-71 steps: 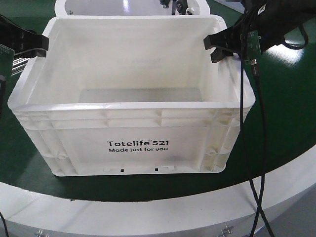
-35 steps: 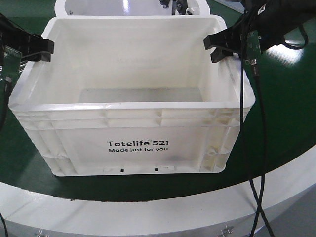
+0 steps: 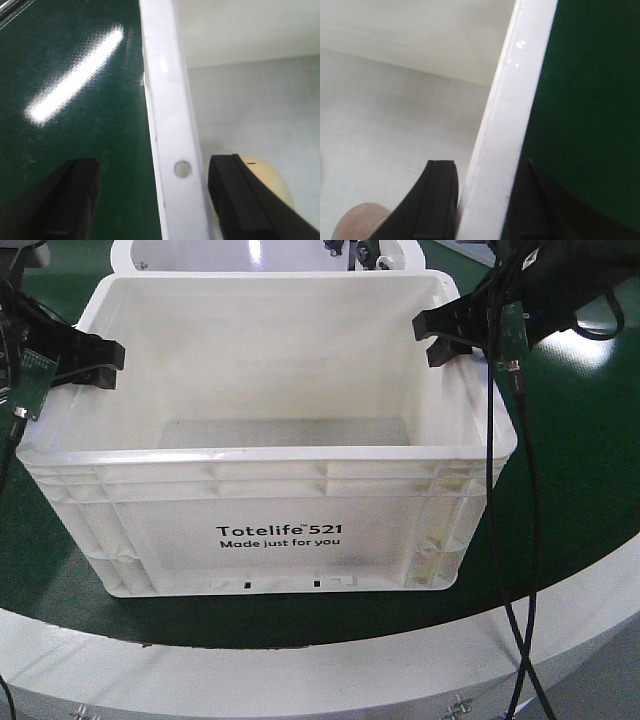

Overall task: Place moving items into box and shelve
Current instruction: 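Close both grippers on the crate rims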

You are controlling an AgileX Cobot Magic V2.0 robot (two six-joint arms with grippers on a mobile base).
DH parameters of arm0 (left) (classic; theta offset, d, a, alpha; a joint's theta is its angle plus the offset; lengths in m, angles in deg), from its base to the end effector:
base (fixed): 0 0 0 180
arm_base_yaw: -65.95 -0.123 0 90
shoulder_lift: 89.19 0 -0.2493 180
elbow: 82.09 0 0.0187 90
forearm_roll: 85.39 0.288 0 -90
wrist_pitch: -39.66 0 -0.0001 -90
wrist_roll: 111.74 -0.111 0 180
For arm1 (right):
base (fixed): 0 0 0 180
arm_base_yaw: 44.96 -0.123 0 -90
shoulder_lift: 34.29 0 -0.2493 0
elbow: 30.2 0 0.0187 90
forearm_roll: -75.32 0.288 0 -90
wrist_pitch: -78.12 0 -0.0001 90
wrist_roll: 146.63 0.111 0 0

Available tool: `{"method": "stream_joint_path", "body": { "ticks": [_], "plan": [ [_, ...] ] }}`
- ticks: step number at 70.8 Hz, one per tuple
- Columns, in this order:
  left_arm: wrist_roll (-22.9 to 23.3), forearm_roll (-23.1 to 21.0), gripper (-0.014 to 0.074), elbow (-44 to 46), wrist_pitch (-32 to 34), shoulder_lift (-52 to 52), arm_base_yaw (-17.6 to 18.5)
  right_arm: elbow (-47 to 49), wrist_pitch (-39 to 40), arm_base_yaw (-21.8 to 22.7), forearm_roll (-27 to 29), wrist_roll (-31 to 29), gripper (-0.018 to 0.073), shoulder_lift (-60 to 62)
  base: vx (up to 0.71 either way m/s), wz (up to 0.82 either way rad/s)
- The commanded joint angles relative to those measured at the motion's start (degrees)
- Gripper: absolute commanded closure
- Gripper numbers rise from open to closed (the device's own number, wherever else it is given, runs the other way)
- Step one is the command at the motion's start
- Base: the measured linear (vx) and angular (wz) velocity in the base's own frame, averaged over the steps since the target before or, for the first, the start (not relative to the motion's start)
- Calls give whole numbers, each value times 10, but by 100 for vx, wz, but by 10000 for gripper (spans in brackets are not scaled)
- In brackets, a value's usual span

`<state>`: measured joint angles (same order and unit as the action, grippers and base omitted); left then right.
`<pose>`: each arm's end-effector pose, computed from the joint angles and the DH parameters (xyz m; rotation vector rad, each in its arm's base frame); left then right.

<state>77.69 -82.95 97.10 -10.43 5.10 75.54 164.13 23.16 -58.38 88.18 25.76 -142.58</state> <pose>0.3659 -0.0581 0.2735 0.0252 2.5346 -0.0797 0.4079 0.1181 0.2656 -0.3736 2.5675 0.3220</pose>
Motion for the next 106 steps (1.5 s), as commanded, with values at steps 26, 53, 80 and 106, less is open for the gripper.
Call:
{"method": "stream_joint_path", "body": {
  "ticks": [26, 53, 80, 106],
  "plan": [
    [-1, -3, 41, 86, -32, 11, -2, 17, 16, -1, 29, -18, 571, 23, 0, 0],
    [-2, -18, 49, 84, -60, 39, -1, 17, 16, -1, 29, -18, 571, 23, 0, 0],
    [-3, -20, 626, 84, -76, 39, -1, 17, 16, -1, 29, -18, 571, 23, 0, 0],
    [-4, -30, 624, 84, -56, 30, -1, 17, 19, -1, 30, -33, 571, 24, 0, 0]
  ]
}}
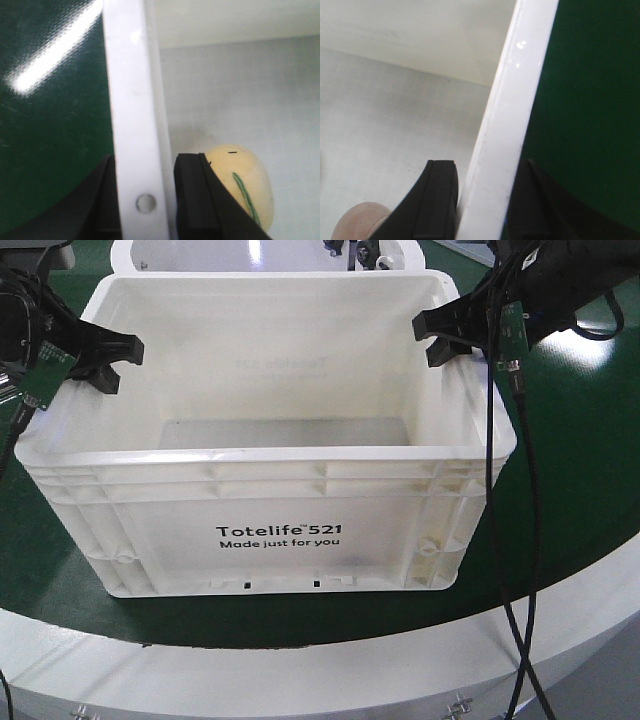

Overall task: Place moving items into box and shelve
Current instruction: 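Close both grippers on the crate rims, then lift the crate off the conveyor with both grippers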

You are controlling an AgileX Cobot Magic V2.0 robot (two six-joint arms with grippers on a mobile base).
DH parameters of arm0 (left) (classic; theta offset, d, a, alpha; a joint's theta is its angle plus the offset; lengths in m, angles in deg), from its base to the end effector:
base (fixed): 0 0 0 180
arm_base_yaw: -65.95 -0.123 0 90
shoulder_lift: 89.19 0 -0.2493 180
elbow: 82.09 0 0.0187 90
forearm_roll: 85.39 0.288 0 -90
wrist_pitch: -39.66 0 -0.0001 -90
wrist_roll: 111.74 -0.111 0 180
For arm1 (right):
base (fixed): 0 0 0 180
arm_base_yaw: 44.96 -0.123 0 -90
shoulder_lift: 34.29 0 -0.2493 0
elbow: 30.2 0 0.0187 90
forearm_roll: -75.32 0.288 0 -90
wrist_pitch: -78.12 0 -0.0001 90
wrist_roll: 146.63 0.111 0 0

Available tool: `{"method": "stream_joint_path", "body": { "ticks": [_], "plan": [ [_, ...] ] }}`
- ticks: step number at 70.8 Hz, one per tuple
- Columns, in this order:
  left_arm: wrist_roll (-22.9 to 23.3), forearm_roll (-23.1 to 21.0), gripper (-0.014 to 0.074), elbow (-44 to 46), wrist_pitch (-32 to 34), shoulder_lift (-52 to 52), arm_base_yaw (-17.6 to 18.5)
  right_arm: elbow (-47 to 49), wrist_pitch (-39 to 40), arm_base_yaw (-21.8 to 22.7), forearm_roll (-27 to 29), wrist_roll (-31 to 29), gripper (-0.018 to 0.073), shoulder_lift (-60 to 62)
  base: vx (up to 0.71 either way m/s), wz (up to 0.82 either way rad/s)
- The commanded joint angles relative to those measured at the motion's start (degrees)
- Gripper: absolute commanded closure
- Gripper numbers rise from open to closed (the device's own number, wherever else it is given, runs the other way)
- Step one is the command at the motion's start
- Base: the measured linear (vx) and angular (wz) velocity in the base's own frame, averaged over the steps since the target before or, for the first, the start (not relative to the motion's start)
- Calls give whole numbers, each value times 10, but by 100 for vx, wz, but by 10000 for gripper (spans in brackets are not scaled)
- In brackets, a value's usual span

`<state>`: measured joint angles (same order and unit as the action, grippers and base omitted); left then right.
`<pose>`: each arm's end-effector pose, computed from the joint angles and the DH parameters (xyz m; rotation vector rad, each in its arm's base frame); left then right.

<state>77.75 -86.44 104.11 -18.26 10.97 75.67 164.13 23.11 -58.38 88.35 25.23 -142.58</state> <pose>0.3790 -0.0667 0.2692 -0.0024 2.6574 -0.1346 0.4078 0.1184 0.2656 -0.3843 2.5658 0.3225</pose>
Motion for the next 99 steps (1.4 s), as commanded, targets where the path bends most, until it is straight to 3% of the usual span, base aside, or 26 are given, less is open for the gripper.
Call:
{"method": "stream_joint_path", "body": {
  "ticks": [1, 19, 46, 73, 99],
  "plan": [
    [-7, 2, 624, 14, 23, -30, -2, 17, 19, -1, 28, -28, 571, 25, 0, 0],
    [-33, -45, 622, 14, 48, -62, -2, 17, 19, -1, 28, -28, 571, 47, 0, 0],
    [-33, -49, 617, 15, 50, -118, -2, 17, 14, -1, 29, -28, 571, 100, 0, 0],
    [-47, -93, 616, 15, -4, -144, -2, 17, -21, -1, 32, -27, 571, 153, 0, 0],
    [-48, -96, 616, 16, -52, -166, -2, 17, -75, -1, 42, -27, 571, 179, 0, 0]
  ]
}}
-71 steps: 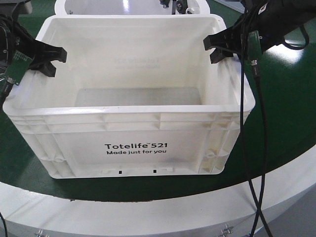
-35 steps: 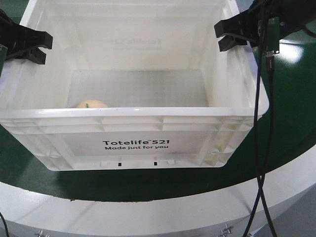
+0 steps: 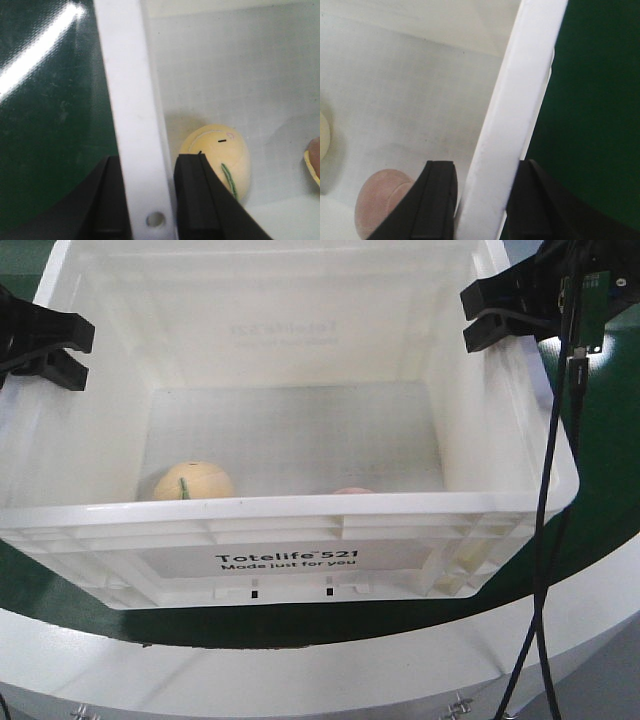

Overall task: Place moving items into box and shelve
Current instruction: 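Lift the crate off the conveyor with both grippers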

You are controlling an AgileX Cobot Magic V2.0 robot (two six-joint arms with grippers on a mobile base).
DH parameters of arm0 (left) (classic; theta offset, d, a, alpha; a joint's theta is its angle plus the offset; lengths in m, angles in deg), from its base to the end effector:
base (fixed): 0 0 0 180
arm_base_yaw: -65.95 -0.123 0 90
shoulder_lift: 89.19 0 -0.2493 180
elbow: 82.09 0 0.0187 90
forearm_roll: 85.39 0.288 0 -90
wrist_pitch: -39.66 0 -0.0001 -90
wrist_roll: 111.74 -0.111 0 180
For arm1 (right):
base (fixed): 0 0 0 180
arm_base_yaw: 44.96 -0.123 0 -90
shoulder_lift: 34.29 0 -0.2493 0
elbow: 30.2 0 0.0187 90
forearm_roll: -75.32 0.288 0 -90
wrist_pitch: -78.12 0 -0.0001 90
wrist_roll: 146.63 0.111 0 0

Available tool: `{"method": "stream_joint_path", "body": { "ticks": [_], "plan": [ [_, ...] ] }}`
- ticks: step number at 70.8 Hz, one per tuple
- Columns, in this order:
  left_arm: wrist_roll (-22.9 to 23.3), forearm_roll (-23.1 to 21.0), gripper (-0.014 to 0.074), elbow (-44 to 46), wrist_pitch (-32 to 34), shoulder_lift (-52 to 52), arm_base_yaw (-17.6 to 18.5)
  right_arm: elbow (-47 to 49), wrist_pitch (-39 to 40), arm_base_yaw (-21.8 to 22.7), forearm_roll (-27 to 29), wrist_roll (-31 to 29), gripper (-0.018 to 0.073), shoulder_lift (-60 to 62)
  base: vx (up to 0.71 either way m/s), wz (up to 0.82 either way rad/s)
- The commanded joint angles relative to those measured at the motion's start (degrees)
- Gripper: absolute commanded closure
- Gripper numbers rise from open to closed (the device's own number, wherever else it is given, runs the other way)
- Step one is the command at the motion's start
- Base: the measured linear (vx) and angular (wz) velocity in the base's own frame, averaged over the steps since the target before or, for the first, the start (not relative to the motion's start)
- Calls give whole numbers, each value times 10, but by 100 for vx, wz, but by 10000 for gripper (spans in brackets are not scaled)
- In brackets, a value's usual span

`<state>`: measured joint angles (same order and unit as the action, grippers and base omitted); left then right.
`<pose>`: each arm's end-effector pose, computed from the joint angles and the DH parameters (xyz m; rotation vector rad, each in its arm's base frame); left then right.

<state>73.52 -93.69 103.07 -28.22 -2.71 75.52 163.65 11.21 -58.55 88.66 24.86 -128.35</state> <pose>0.3162 -0.0684 0.3394 0.0753 2.6125 -0.2866 0.3424 0.1070 0.3485 -0.4552 2.5193 0.3432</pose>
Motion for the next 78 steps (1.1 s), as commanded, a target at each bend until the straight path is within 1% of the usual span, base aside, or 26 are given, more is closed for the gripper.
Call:
{"method": "stream_joint_path", "body": {
  "ticks": [1, 8, 15, 26, 58, 78],
  "plan": [
    [-8, -25, 616, 26, 47, -30, 0, 22, 44, 1, 39, -23, 571, 36, 0, 0],
    [-19, -36, 616, 26, 45, -34, 0, 22, 43, 1, 39, -22, 571, 36, 0, 0],
    [-21, -47, 616, 26, 43, -35, 0, 22, 43, 1, 42, -22, 571, 36, 0, 0],
    [-21, -47, 616, 26, 34, -37, 0, 22, 38, 1, 54, -21, 571, 36, 0, 0],
    [-21, -46, 616, 38, 49, -48, 0, 22, 54, 1, 50, -22, 571, 36, 0, 0],
    [-21, -46, 616, 38, 38, -48, 0, 23, 56, 1, 52, -15, 571, 36, 0, 0]
  ]
}}
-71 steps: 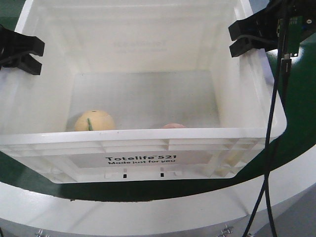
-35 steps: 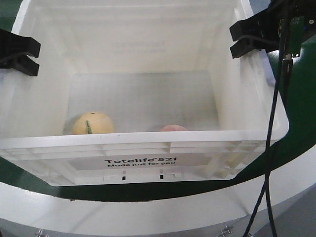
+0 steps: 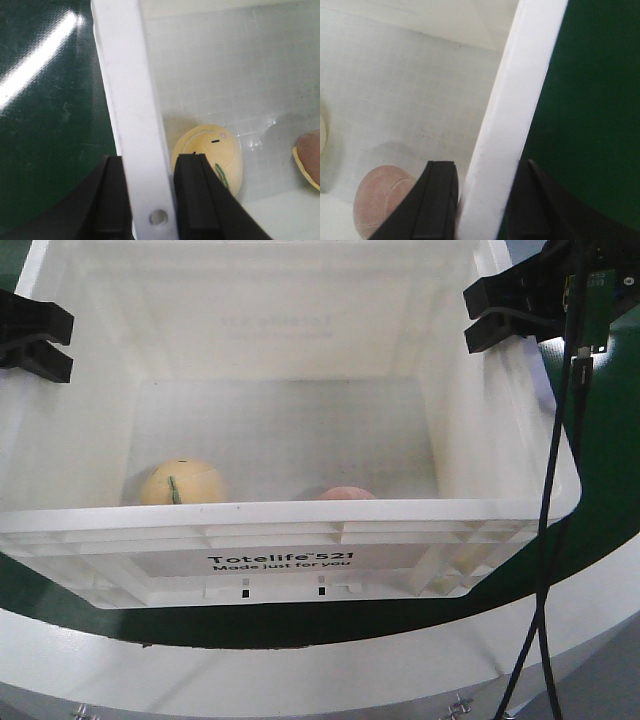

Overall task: Place moving items into box and shelve
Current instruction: 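Lift the crate off the conveyor with both grippers, then hold the crate with both grippers while the base drives away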

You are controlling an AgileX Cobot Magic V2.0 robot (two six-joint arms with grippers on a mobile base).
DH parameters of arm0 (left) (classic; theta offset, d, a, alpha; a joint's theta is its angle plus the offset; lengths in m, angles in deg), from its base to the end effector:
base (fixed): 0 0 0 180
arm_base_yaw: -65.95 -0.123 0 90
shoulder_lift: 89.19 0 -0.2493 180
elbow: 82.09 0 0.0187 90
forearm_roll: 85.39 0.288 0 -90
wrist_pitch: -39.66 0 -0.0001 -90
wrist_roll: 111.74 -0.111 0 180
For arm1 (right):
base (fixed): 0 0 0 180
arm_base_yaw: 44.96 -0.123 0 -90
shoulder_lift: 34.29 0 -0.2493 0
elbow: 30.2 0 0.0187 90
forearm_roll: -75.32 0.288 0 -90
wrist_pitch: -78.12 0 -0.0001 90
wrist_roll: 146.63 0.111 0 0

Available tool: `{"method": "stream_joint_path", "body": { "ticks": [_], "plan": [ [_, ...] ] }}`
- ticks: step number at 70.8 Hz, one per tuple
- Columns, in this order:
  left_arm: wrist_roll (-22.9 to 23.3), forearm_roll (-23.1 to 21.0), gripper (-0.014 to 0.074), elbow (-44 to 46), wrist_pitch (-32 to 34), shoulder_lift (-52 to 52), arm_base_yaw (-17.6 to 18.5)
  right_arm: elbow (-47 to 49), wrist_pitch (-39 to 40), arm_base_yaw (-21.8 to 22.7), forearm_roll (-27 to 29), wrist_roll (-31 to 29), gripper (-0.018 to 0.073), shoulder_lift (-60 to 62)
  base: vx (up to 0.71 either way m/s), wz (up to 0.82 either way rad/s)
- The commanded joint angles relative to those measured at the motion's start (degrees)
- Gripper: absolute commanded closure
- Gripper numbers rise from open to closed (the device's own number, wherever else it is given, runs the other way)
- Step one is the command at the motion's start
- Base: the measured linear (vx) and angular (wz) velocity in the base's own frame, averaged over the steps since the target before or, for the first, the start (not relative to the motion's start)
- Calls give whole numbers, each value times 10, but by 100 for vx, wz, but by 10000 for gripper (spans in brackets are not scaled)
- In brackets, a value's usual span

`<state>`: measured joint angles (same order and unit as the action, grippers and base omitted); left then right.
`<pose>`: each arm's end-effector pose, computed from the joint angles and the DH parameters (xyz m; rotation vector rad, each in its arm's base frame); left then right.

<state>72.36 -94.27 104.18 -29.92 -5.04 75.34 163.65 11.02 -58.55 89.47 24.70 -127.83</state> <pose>0.3048 -0.0667 0.3573 0.1040 2.5794 -0.2953 0.3397 0.1079 0.3519 -0.4571 2.5113 0.3609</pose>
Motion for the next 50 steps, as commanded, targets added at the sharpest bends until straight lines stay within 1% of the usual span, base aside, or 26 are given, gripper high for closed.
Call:
{"method": "stream_joint_path", "body": {
  "ticks": [1, 25, 50],
  "plan": [
    [-9, -40, 616, 27, 55, -25, 1, 23, 57, 1, 44, -14, 571, 31, 0, 0],
    [-9, -40, 616, 27, 30, -33, 1, 23, 19, 1, 46, -4, 571, 32, 0, 0],
    [-16, -41, 616, 28, 15, -42, 1, 23, 10, 1, 46, 9, 571, 58, 0, 0]
  ]
}}
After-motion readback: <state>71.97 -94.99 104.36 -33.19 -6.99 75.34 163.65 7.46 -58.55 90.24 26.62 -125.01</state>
